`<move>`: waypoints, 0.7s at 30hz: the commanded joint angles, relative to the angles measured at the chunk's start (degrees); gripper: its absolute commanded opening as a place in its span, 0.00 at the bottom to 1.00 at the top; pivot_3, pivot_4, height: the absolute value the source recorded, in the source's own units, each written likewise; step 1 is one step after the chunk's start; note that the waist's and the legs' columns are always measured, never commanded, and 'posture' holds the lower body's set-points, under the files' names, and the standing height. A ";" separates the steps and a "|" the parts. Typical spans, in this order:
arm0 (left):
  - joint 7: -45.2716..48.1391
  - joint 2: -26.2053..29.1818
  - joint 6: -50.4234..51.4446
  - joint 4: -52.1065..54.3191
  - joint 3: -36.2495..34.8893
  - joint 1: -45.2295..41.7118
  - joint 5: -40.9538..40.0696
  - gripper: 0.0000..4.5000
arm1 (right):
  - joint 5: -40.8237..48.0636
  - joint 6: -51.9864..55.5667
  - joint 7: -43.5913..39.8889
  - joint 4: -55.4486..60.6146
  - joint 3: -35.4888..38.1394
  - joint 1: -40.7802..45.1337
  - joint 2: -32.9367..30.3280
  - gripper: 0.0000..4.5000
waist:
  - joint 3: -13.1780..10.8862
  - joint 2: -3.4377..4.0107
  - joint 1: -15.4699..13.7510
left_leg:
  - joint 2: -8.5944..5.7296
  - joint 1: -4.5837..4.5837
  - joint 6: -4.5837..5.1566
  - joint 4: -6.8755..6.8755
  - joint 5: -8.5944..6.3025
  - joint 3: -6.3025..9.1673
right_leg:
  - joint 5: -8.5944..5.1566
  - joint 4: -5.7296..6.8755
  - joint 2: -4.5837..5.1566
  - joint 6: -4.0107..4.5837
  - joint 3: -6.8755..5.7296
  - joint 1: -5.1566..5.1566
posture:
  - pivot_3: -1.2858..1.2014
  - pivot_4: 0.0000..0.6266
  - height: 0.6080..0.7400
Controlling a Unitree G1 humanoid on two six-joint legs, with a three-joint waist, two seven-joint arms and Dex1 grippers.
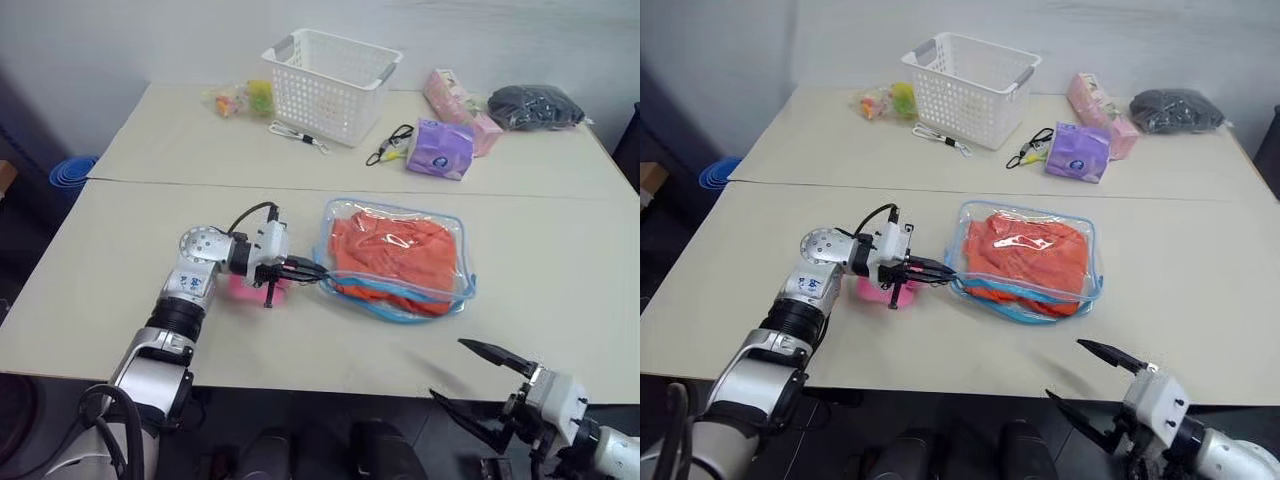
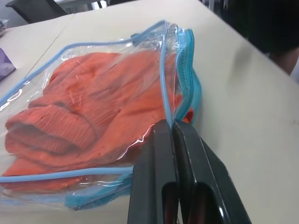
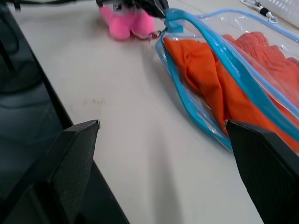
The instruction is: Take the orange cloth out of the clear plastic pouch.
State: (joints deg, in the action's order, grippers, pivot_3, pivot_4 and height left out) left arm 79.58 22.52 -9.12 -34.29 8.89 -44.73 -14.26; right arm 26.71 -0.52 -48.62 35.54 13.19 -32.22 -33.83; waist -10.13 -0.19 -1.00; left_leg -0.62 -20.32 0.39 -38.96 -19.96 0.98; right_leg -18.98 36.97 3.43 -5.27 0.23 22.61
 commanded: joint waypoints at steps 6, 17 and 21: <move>-1.87 -0.10 5.54 4.95 -1.58 1.32 -1.51 0.01 | -0.90 20.47 13.11 2.20 -8.91 17.97 -0.16 1.00 | 0.00 -0.01 -0.17 | -0.01 -0.05 -0.21 -0.02 0.11 0.03 | 0.00 -0.02 0.01 0.00 -0.02 0.04 | 0.52 0.24 1.00; -3.68 -0.39 6.02 6.37 -1.82 2.75 -0.95 0.01 | -0.99 35.49 19.98 -3.04 -12.17 32.08 2.69 1.00 | 0.00 0.00 -0.20 | -0.03 -0.22 -0.22 -0.04 0.12 0.03 | 0.00 0.00 0.02 0.00 -0.03 0.22 | 0.52 0.24 1.00; -4.18 -0.44 6.24 6.83 -2.03 3.34 -1.20 0.01 | -2.97 34.83 20.10 -3.28 -12.84 32.92 2.61 1.00 | 0.00 0.00 -0.20 | -0.03 -0.24 -0.22 -0.03 0.12 0.03 | 0.00 0.01 0.02 0.00 -0.02 0.24 | 0.52 0.24 1.00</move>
State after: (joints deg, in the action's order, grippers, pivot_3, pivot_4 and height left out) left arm 75.75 22.17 -2.76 -29.54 7.83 -41.85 -14.72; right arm 24.62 35.45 -28.69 31.23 0.27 0.16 -30.93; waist -10.13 -0.19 -1.20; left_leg -0.65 -20.55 0.18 -38.99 -19.85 1.00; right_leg -18.98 36.98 3.45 -5.27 0.21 22.85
